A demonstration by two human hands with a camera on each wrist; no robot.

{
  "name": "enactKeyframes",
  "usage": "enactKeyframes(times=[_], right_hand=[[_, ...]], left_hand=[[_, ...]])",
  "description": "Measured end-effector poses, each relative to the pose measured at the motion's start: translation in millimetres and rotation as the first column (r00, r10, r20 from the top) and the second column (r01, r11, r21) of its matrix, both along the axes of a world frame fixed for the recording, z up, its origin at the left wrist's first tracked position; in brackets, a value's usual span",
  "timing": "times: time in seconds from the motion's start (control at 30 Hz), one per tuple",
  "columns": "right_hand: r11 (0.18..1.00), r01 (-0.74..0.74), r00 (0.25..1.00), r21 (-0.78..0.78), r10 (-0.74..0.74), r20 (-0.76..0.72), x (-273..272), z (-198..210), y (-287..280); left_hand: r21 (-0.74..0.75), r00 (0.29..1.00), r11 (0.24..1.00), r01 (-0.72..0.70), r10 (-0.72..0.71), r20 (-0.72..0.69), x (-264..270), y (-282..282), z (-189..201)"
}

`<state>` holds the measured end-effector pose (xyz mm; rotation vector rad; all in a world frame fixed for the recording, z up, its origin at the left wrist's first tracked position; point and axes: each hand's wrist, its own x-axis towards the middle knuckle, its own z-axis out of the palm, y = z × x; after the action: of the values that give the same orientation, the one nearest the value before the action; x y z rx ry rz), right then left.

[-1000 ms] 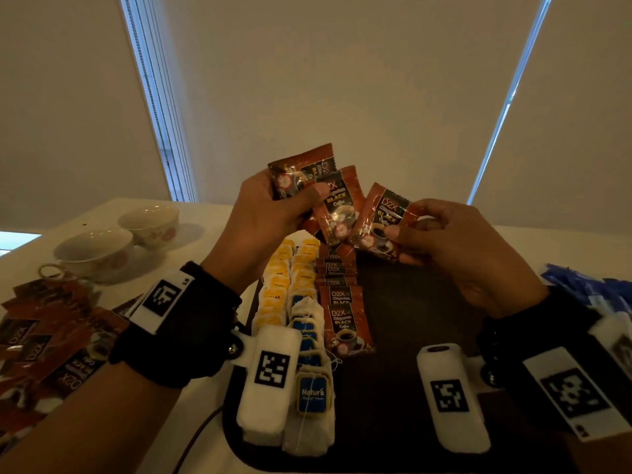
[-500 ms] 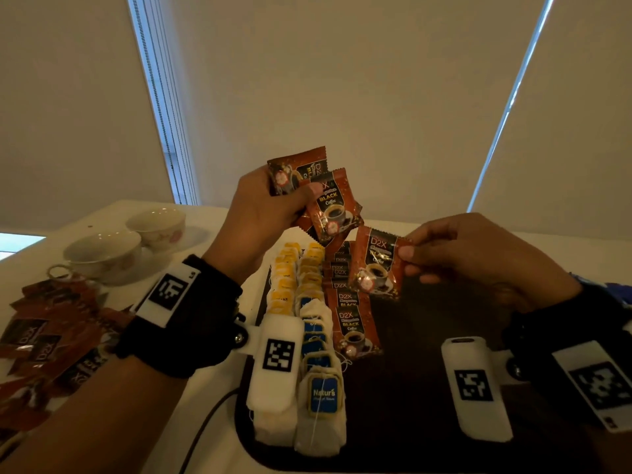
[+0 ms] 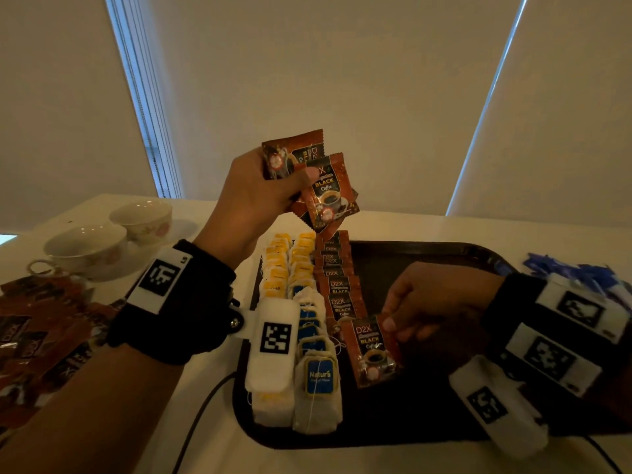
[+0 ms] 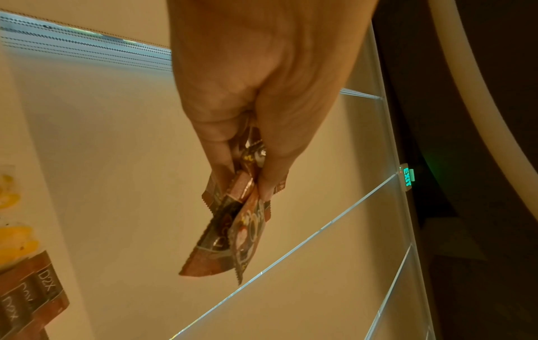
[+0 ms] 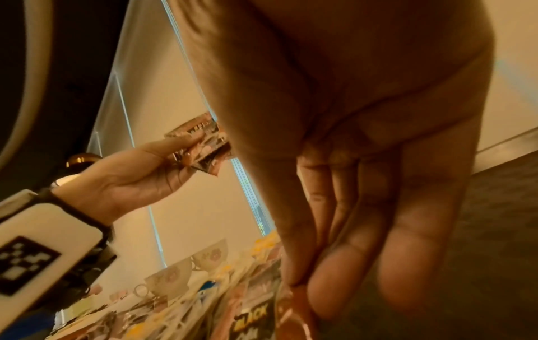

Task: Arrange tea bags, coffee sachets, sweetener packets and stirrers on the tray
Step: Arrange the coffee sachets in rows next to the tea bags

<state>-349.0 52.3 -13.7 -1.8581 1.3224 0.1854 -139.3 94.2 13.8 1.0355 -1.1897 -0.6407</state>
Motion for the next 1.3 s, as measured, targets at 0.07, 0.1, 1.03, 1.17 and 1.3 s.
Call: enactKeyframes(times=[0.07, 0.1, 1.03, 1.17, 1.3], right_hand=[[1.000, 0.027, 1.000, 0.006, -0.027, 0.009, 5.2, -2.4, -2.5], [0.999, 0.038, 0.999, 0.010, -0.039, 0.016, 8.1, -3.2, -3.2], [0.972, -0.230, 0.945, -0.041, 0.213, -0.248, 48.3, -16.3, -8.8], [0.981, -0.190, 0.957, -0.029, 0.179, -0.226, 52.9, -13.9, -10.8], [0.985, -0.170, 0.967, -0.030, 0.161, -0.198, 53.7, -11.6, -10.2]], left_hand=[[-0.004, 1.000, 1.000, 0.005, -0.005, 0.009, -0.3, 0.3, 0.5], [-0.005, 1.000, 1.000, 0.007, -0.006, 0.013, -0.5, 0.6, 0.9], [-0.012, 0.996, 1.000, -0.008, 0.009, 0.089, 0.0, -0.6, 2.2], [-0.003, 0.996, 1.000, -0.018, 0.019, 0.087, -1.1, -1.2, 1.1], [0.002, 0.996, 1.000, -0.019, 0.019, 0.090, -0.5, -1.3, 1.2]])
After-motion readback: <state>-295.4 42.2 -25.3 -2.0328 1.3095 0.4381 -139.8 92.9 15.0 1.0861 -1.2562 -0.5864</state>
